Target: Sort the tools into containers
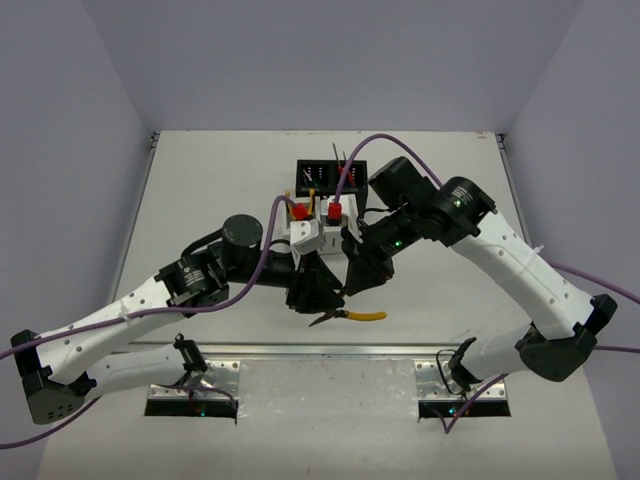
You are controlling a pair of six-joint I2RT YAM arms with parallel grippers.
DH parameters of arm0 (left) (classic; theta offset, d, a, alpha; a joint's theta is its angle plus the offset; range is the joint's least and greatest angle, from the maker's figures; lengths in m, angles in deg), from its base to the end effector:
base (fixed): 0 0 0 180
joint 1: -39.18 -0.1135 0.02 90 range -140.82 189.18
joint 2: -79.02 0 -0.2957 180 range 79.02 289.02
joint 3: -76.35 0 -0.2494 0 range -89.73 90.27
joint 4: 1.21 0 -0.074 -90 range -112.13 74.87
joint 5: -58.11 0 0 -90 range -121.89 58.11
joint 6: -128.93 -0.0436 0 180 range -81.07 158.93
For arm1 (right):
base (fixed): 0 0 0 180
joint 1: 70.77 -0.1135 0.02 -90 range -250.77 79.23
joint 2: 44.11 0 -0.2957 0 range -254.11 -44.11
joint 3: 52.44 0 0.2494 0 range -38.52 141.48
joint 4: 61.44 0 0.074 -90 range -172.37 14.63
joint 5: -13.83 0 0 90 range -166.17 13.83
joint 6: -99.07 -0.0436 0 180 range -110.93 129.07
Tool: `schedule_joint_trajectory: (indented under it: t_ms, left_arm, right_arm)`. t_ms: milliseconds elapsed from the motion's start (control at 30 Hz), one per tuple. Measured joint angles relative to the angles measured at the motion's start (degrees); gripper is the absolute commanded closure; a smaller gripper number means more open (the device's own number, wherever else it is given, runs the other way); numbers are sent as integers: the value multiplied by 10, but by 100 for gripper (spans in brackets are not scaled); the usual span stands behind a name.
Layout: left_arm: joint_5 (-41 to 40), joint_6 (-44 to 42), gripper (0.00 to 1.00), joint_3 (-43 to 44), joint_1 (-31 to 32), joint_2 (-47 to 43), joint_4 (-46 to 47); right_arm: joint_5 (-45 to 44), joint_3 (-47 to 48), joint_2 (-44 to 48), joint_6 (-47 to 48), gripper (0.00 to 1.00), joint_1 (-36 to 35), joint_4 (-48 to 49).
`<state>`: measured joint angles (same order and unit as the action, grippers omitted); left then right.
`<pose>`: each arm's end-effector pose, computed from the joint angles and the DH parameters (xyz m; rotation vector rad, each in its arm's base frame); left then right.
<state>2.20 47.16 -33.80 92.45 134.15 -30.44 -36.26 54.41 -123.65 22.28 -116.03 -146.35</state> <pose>0.0993 -0.1739 0.3919 1.1602 1.6044 -1.2701 0.1529 0.1941 0.4280 -1.4956 2.1157 1.1058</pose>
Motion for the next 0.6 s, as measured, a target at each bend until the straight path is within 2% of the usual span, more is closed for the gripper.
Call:
schedule_joint_trajectory:
  t_ms: [67,167,367,400,467,533,600]
  left_arm:
    - [2,0,70,-2,0,0,6]
    - [3,3,61,-5,0,0,13]
    - [3,7,60,-7,1,3,16]
    - [3,7,64,-7,1,4,16]
    - [2,7,83,-7,1,4,17]
    - [2,5,98,-8,1,4,17]
    - [5,6,100,-10,1,3,15]
  right_arm:
    - [8,2,0,0,100,0,-5]
    - [18,2,0,1,100,0,-7]
    - [39,4,-1,3,100,0,7]
    - [42,4,-1,3,100,0,8]
    - [51,4,-2,4,100,0,12]
    - [62,5,-2,4,100,1,14]
    - [68,7,-2,7,100,1,15]
